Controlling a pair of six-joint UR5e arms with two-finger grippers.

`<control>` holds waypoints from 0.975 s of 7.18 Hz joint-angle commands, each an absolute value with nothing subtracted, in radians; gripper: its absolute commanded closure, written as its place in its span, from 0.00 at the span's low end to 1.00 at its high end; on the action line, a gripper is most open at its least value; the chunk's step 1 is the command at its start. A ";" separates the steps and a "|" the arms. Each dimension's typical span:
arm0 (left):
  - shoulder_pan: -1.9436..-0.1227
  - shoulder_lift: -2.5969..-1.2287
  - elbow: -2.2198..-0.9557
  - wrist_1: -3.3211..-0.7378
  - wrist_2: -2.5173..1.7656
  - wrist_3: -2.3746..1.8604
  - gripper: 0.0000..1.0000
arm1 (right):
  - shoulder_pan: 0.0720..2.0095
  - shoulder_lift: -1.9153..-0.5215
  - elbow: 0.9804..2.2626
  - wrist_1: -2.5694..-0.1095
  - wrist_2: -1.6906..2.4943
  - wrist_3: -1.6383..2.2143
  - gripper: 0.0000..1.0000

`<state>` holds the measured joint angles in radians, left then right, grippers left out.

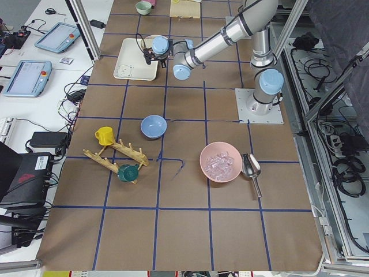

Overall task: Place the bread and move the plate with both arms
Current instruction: 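Grip the plate rim with the left gripper and slide it onto the tray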

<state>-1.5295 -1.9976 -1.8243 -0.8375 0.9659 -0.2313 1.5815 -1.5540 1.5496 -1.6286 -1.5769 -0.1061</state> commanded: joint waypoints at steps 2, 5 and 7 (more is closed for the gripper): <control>-1.548 -2.181 -1.576 -0.877 0.991 -0.291 1.00 | 1.582 -1.554 1.551 -1.628 -1.575 -0.107 0.00; -1.588 -2.270 -1.490 -0.888 1.083 -0.304 1.00 | 1.582 -1.554 1.551 -1.628 -1.575 -0.107 0.00; -1.588 -2.279 -1.485 -0.887 1.112 -0.298 0.67 | 1.582 -1.554 1.552 -1.623 -1.575 -0.107 0.00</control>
